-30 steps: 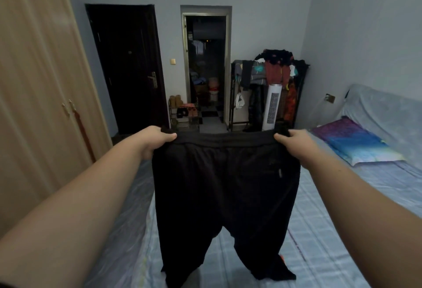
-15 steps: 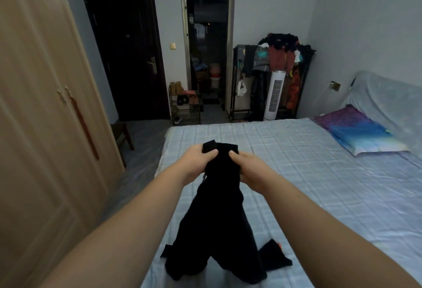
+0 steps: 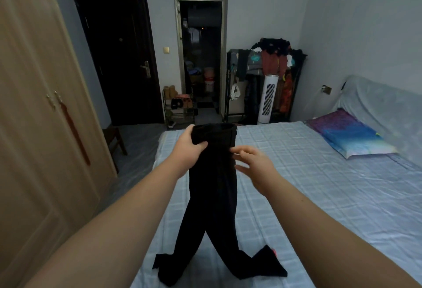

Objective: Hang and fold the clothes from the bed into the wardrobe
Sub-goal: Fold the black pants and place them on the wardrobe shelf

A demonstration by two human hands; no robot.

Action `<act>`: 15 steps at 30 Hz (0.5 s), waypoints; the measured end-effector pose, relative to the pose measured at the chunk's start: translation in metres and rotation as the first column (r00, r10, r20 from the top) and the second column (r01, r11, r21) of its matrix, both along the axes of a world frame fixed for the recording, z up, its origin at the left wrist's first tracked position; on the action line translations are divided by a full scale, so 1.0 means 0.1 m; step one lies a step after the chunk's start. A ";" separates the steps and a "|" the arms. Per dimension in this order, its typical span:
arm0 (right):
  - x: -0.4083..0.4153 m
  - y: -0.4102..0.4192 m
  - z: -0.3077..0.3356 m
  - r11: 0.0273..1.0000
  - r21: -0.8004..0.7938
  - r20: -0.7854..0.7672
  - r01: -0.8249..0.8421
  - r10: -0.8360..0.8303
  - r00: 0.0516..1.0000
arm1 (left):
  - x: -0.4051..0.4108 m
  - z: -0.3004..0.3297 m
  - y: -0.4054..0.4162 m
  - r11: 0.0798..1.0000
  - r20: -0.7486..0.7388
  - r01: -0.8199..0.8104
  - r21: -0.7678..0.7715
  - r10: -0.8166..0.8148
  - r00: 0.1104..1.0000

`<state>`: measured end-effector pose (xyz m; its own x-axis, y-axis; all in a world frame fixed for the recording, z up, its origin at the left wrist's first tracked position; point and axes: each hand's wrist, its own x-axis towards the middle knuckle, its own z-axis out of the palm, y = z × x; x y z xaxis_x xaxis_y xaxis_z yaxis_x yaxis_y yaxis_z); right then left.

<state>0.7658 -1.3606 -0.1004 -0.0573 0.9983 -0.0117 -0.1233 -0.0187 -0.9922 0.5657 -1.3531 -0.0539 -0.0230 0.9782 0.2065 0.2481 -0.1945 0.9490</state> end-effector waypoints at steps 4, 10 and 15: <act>0.15 0.17 0.12 0.973 0.118 0.126 0.197 -0.212 0.969 | -0.12 0.28 0.06 0.986 0.102 0.166 0.027 -0.168 0.980; 0.23 0.29 0.61 0.988 0.101 0.081 -0.115 0.107 0.991 | -0.21 0.71 0.07 0.966 0.143 0.245 0.083 -0.255 0.956; 0.25 0.28 1.14 0.974 0.191 0.046 -0.119 0.112 0.993 | -0.32 1.07 0.05 0.980 0.008 0.058 0.190 -0.061 0.998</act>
<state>0.7913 -1.3331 0.0133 -0.1750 0.9686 0.1764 -0.0973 0.1612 -0.9821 0.5339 -1.3479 0.0535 0.0299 0.9208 0.3889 0.2184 -0.3857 0.8964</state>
